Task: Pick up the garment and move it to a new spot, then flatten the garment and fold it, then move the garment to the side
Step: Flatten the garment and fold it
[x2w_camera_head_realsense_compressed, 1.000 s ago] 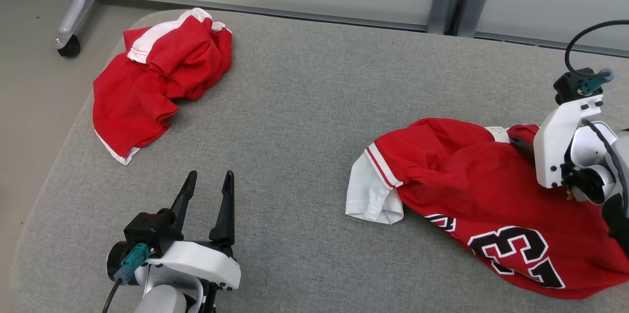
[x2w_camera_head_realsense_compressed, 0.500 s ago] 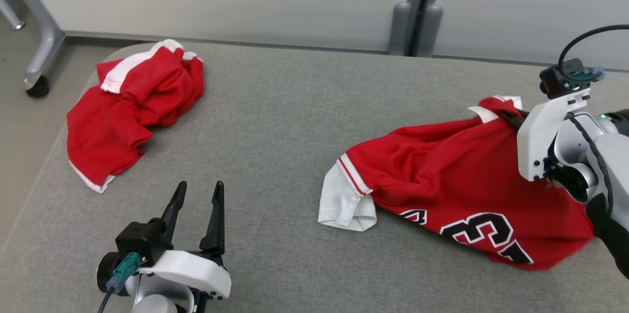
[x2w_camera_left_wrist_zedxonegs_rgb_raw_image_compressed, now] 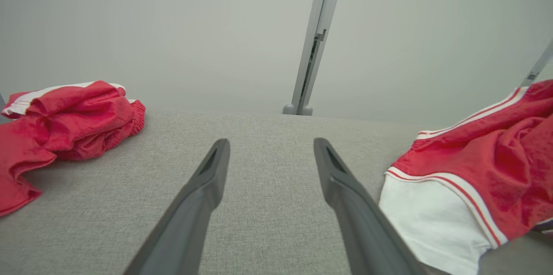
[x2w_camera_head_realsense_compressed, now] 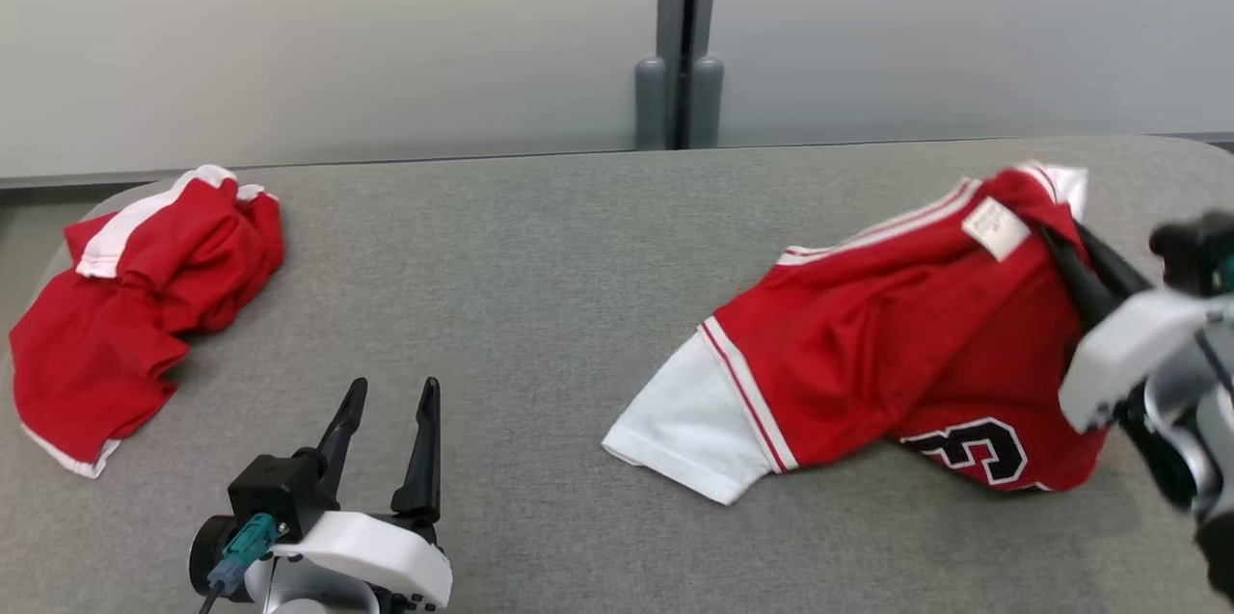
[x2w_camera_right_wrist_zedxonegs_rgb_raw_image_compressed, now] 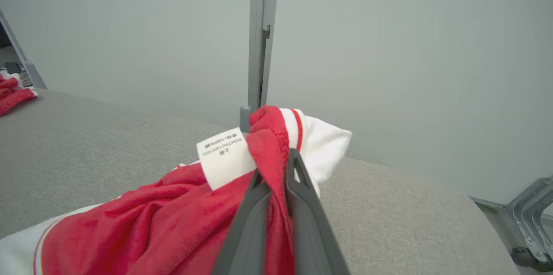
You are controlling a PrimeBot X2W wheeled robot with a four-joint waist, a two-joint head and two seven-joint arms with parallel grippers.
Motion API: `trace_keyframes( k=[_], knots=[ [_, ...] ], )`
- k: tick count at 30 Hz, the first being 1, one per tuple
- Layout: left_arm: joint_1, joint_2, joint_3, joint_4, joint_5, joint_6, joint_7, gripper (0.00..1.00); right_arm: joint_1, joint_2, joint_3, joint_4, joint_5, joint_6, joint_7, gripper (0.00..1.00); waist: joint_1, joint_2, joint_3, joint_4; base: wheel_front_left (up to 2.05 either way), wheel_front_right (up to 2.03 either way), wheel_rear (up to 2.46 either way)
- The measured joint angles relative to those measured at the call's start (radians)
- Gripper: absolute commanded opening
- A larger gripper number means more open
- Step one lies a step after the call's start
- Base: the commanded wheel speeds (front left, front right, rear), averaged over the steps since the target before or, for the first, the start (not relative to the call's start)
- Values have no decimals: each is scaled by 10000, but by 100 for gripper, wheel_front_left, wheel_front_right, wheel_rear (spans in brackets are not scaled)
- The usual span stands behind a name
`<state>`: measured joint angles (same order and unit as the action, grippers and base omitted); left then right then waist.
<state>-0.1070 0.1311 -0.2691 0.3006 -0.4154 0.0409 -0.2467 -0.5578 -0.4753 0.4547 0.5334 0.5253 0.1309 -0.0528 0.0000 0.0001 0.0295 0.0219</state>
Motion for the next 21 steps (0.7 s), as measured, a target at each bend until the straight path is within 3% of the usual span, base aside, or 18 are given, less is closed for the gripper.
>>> trace_keyframes(
  k=[5,9,10,11,12,13,14,21],
  knots=[
    [14,19,-61,-19,-33,-2,58,100,2313,522,-1358,-679,-217,-2,-890,0,0,0,-35,-352,0,0,0],
    [12,52,-113,-25,-42,-4,84,100,3748,1047,-2295,-598,-451,-2,-988,0,0,0,14,-480,0,0,0],
    [12,59,-119,-27,-42,-4,84,100,3986,1189,-2477,-552,-554,-2,-988,8,0,0,26,-503,0,0,0],
    [12,79,-128,-23,-46,-4,86,100,4171,1317,-2629,-504,-662,-2,-986,24,0,0,38,-527,0,0,0],
    [11,94,-130,-25,-56,-6,88,100,4297,1442,-2815,-472,-748,-2,-988,49,0,0,49,-549,0,0,0],
    [8,104,-140,-23,-58,-13,88,100,4380,1565,-2951,-453,-865,-2,-984,95,0,0,58,-568,0,0,0],
    [7,107,-153,-21,-59,-36,90,100,4444,1676,-3060,-447,-955,-2,-957,100,0,0,65,-582,0,0,0],
    [-15,136,-203,-19,-81,-38,100,100,4433,2197,-3699,-1267,-1313,-2,-1034,100,0,0,4,-596,0,0,0]
  ],
)
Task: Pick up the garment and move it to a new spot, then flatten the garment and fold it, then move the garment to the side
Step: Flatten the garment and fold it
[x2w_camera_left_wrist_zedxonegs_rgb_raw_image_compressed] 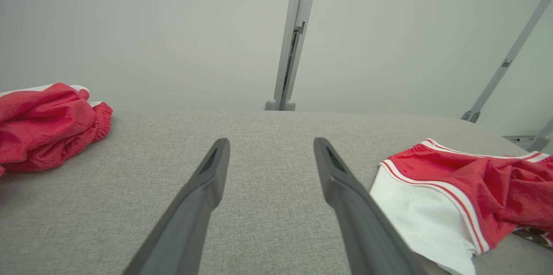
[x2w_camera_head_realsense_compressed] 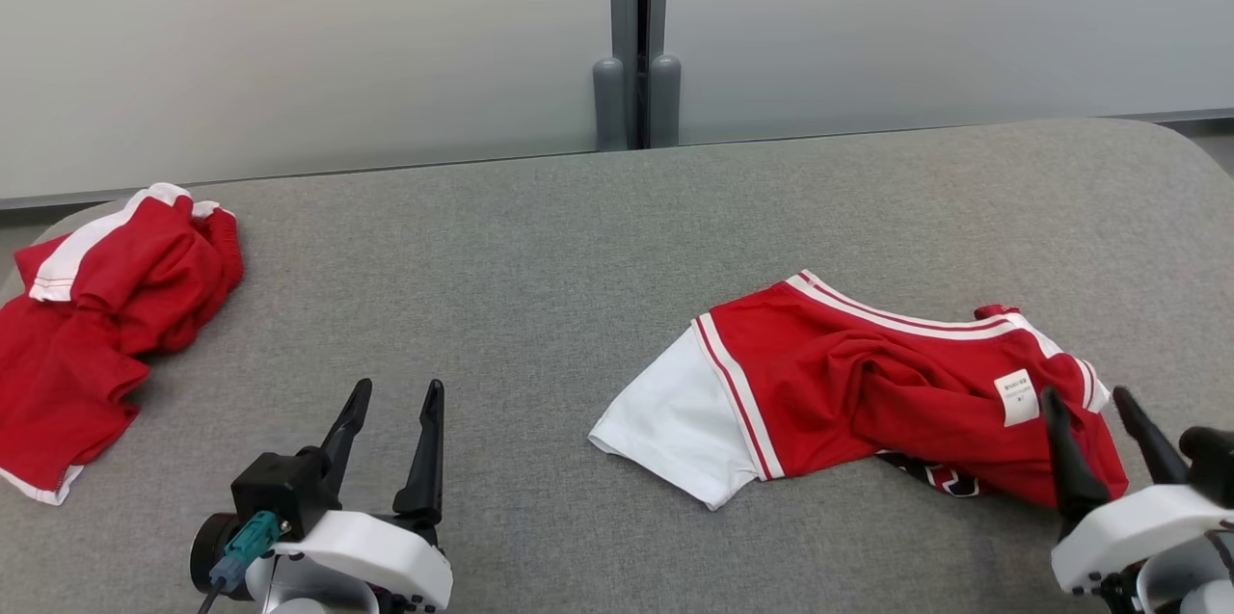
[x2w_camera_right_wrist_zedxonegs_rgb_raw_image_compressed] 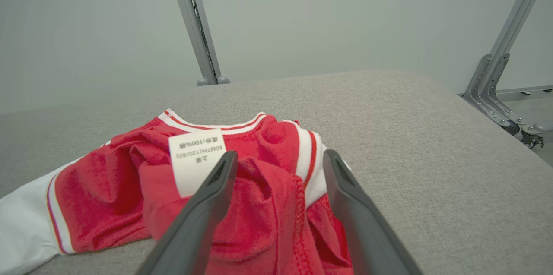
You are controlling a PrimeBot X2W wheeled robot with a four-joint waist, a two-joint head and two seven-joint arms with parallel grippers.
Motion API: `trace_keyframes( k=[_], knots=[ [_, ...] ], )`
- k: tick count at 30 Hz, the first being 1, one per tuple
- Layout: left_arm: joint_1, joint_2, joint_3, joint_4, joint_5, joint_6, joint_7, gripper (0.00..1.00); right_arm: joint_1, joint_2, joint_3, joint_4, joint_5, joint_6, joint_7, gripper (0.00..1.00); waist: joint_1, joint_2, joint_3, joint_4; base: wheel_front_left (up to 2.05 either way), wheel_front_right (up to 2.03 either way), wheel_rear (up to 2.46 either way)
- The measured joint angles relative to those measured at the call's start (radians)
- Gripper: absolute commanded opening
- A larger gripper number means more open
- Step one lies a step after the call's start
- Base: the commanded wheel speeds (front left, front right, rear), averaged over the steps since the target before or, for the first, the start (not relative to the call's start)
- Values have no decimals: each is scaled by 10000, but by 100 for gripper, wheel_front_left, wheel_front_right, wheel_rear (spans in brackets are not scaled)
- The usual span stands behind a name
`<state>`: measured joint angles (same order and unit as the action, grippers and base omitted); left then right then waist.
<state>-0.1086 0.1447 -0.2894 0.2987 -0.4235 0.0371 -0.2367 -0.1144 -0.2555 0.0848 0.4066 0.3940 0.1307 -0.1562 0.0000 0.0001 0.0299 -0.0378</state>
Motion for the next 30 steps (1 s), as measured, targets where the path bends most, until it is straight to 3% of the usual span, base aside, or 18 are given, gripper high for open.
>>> trace_keyframes(
  k=[8,19,24,30],
  knots=[
    [-53,71,23,-176,-75,46,2,100,-54,433,-625,-1852,-274,0,-270,100,0,0,-68,238,0,0,0],
    [-66,88,-288,-752,-100,142,635,100,460,1300,-1202,-3012,-894,0,86,100,0,0,-110,358,0,0,0],
    [-298,142,-731,-619,-165,-211,1446,100,432,1331,-1185,-3143,-984,0,332,100,0,0,-48,186,0,0,0],
    [-1096,102,-1457,-144,-288,-746,3162,100,271,1310,-934,-3264,-980,0,458,100,0,0,165,-148,0,0,0]
  ],
)
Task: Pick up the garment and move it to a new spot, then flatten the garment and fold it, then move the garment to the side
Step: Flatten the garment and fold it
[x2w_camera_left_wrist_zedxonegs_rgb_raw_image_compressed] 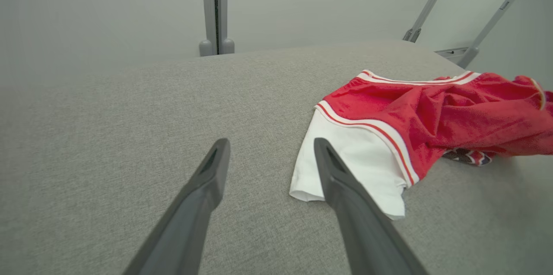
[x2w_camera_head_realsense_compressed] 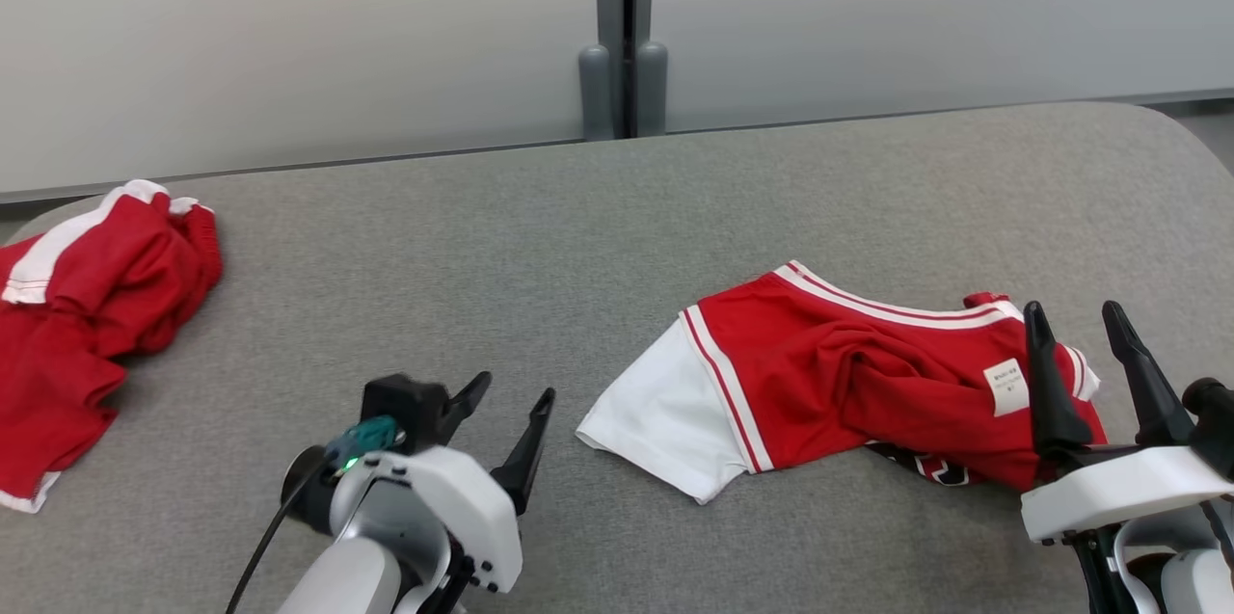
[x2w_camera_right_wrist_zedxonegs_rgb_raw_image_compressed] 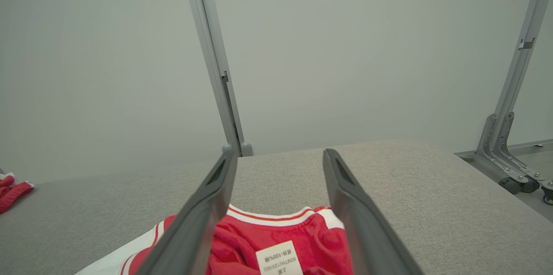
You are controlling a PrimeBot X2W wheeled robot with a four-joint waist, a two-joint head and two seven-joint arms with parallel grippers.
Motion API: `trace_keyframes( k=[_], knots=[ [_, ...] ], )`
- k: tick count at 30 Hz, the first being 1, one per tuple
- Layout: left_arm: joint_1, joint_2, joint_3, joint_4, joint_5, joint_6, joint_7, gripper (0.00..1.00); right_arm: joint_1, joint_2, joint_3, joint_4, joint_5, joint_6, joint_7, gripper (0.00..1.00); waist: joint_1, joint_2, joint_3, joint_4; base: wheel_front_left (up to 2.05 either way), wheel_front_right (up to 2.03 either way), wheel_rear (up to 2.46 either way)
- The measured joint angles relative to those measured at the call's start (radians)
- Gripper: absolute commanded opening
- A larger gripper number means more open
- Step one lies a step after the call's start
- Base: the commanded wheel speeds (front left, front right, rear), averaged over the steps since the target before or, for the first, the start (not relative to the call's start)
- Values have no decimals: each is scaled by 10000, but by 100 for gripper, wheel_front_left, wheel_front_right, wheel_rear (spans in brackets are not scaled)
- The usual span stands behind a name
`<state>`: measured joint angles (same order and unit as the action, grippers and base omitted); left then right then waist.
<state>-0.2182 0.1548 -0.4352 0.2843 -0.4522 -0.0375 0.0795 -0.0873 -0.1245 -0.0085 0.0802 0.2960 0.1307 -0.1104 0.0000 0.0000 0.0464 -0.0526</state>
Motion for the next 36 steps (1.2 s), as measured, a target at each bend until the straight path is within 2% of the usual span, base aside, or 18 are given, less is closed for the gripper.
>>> trace_keyframes(
  k=[9,14,22,24,25,27,31,36],
  knots=[
    [-1485,-140,-683,1526,-226,-462,1935,100,-344,-56,201,0,58,0,2,100,0,0,535,-735,0,0,0],
    [-2471,-230,-920,2368,-203,-640,2109,100,-534,-77,351,-15,134,0,-59,100,0,0,847,-1184,0,0,0],
    [-3079,-385,-1432,3965,-341,-813,2899,100,-627,-61,384,94,148,0,-167,100,0,0,1135,-1717,0,0,0],
    [-3190,-389,-1523,4201,-416,-840,2913,87,-629,-33,389,117,150,0,-222,100,0,0,1150,-1774,0,0,0],
    [-3246,-403,-1590,4289,-426,-848,2936,51,-634,-17,401,134,151,0,-224,100,0,0,1154,-1791,0,0,0],
    [-3318,-418,-1699,4380,-464,-857,2865,0,-634,-2,397,174,151,0,-232,100,0,0,1146,-1786,0,0,0],
    [-3352,-500,-1841,4412,-499,-890,2274,0,-618,12,305,232,144,0,-238,100,0,0,1070,-1670,0,0,0],
    [-3578,-527,-1511,4274,-627,-765,1273,0,-553,-8,314,288,115,0,-230,100,0,0,832,-1377,0,0,0]
  ],
)
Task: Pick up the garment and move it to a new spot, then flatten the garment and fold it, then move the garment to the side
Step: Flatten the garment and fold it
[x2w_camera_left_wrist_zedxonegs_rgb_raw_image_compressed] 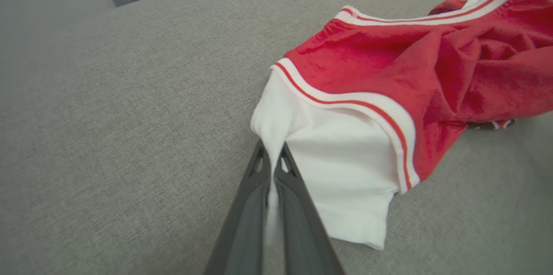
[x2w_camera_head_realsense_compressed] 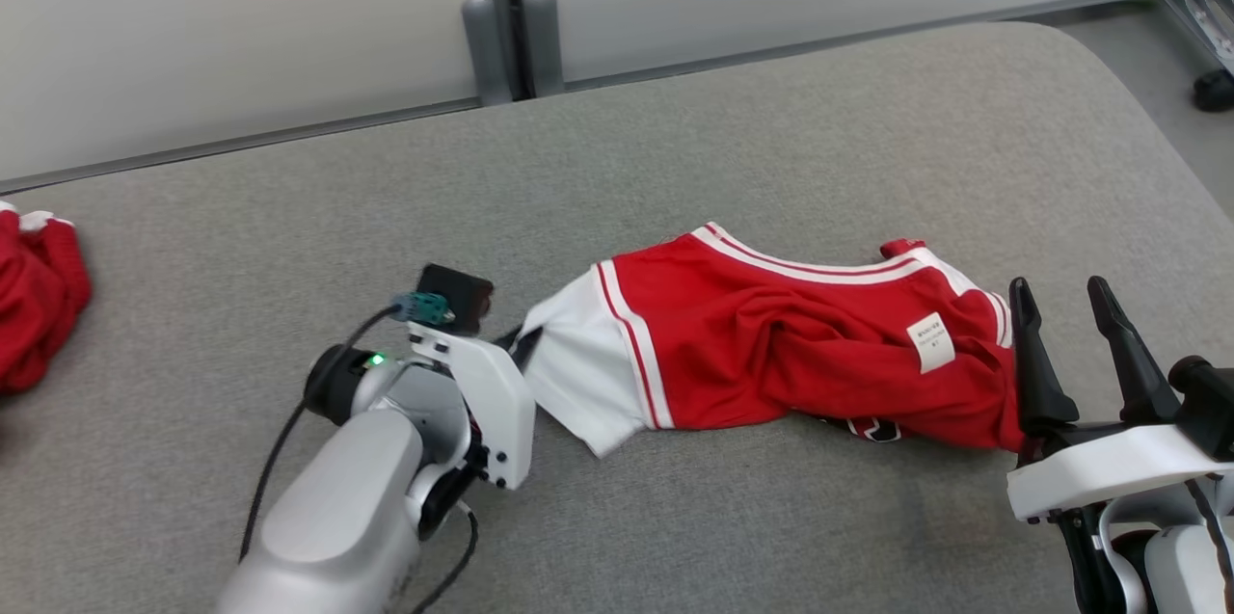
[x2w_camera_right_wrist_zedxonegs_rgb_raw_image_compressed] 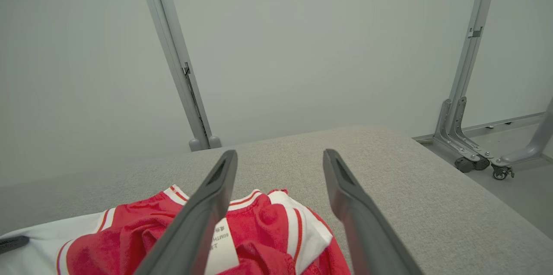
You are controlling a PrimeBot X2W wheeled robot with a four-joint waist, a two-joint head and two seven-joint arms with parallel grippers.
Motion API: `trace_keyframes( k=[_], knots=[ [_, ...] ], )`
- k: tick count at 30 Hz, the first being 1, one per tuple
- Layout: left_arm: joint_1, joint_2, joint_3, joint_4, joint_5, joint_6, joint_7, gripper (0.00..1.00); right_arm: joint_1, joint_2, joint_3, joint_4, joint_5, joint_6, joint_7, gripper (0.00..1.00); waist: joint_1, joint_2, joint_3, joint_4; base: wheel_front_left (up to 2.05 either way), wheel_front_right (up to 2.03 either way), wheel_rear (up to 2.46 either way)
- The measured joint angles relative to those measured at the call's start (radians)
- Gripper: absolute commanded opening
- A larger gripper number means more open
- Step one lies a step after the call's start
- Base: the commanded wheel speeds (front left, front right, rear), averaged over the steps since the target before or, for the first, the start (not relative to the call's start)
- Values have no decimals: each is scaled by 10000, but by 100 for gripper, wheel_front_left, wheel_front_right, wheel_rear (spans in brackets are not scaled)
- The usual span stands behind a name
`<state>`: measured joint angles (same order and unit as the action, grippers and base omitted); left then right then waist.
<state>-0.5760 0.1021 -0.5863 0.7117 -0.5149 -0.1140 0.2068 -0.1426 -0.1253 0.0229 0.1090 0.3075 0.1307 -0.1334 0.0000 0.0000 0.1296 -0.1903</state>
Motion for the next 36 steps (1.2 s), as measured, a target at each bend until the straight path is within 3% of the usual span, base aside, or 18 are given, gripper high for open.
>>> trace_keyframes(
  k=[5,20,25,28,29,30,31,36],
  knots=[
    [-80,320,723,-121,-303,481,-798,0,94,-46,59,15,2,0,13,100,0,0,-285,415,0,0,0],
    [1592,2268,2817,-616,-1578,1685,-1206,0,261,-69,-25,-19,2,0,92,100,0,0,-438,1238,0,0,0],
    [2303,2441,3104,-934,-1737,2153,-1283,0,289,-94,-104,-17,12,0,96,100,1,0,-413,1350,0,0,0],
    [2599,2410,3066,-1137,-1818,2205,-1177,0,290,-100,-140,-2,13,0,96,100,0,0,-407,1417,0,0,0],
    [2681,2383,3014,-1193,-1814,2207,-1143,33,290,-100,-134,15,13,0,96,100,0,0,-404,1441,0,0,0],
    [2743,2359,2968,-1254,-1812,2209,-1145,96,289,-96,-123,29,13,0,96,100,0,1,-404,1461,0,0,0],
    [2743,2359,2968,-1254,-1812,2209,-1145,100,289,-96,-123,29,13,0,96,100,0,1,-404,1461,0,0,0],
    [2889,2311,2759,-1841,-1605,2311,-1413,100,287,-75,-71,69,13,0,96,100,1,0,-454,1510,0,0,0]
  ],
)
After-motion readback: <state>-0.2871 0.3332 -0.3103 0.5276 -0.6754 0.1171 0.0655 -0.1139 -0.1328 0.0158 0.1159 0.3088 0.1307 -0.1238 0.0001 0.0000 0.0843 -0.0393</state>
